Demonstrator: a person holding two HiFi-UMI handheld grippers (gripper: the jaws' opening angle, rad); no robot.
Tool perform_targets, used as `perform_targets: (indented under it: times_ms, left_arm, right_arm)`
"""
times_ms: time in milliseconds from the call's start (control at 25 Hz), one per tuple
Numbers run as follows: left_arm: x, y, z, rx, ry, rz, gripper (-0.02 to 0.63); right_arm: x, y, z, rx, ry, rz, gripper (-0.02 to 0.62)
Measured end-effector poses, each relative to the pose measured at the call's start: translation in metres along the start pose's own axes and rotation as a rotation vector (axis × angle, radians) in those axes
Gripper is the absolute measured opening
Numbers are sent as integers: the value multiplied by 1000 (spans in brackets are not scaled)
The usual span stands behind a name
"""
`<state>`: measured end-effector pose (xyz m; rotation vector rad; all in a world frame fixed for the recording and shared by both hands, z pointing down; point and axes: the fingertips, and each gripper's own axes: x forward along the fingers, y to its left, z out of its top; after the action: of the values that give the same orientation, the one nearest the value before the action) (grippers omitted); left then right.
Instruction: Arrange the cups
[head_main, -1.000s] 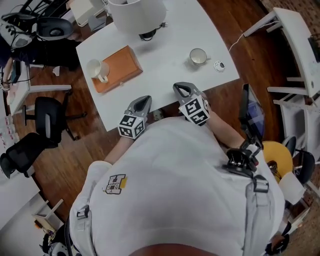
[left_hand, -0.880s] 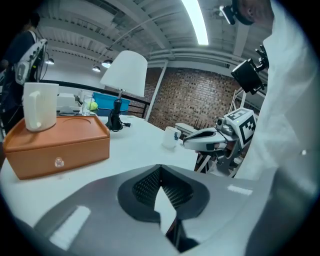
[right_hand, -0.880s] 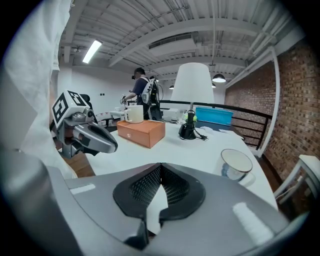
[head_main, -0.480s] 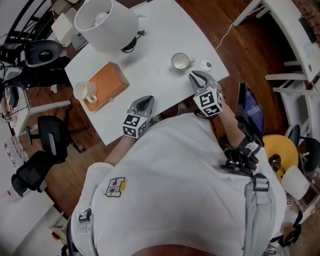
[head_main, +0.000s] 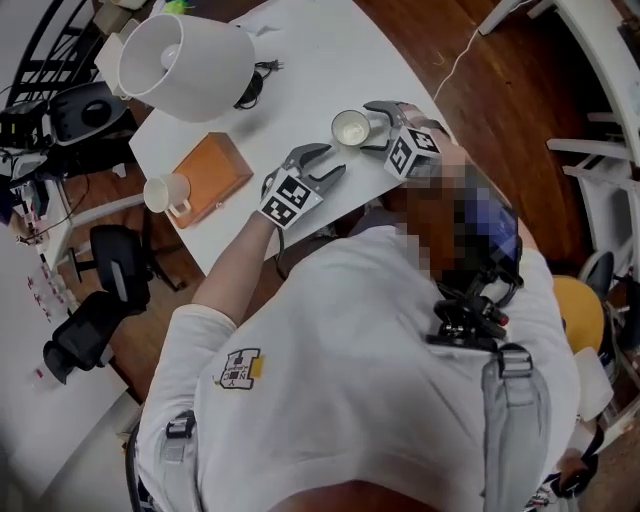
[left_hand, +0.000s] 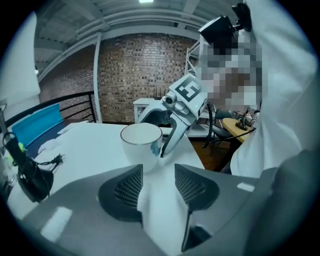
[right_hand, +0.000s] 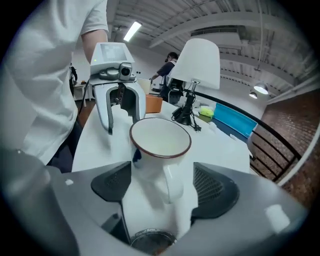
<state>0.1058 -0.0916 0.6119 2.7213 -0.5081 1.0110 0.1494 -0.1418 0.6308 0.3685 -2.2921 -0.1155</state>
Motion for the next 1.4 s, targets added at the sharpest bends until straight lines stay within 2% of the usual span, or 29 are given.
perform_targets:
  times_ms: [80,160,240,400,520,640,760,880,960,1240,1400]
  left_arm:
    - [7,6,10,24,10,-4,178]
    - [11,14,14,30,20,1,186]
    - [12,22,13,32,26,-1,186]
    - [13,36,13,46,48,-1,186]
    - [14,44,13,68,74,-13,186]
    - [12,45,14,68,72,-12,186]
    - [8,41,12,9,42,5,186]
    - [9,36,11,-29,19,11,186]
    - [11,34,12,-40,15,16,186]
    - [11,37,13,-69,0,53,189]
    - [7,37,10,-76,-14,74,189]
  right_arm:
    - [7,1,3,17,-1,-13,335]
    - [10,1,2,85,9,-80,318]
    - [12,0,1,187,37,-179,313]
    - [14,5,2,425,113,-437,311]
    - [16,8,4,526,115,-559,302]
    - [13,8,7,515,35,-539,308]
    - [14,6,12,425,-42,-405,418]
    - [21,-1,17,340,-66,-313,434]
    - [24,-6,18,316,-62,-315,383]
    - [25,-5,17,400,-80,-443,373]
    - [27,-3,19,399,-56,-439,373]
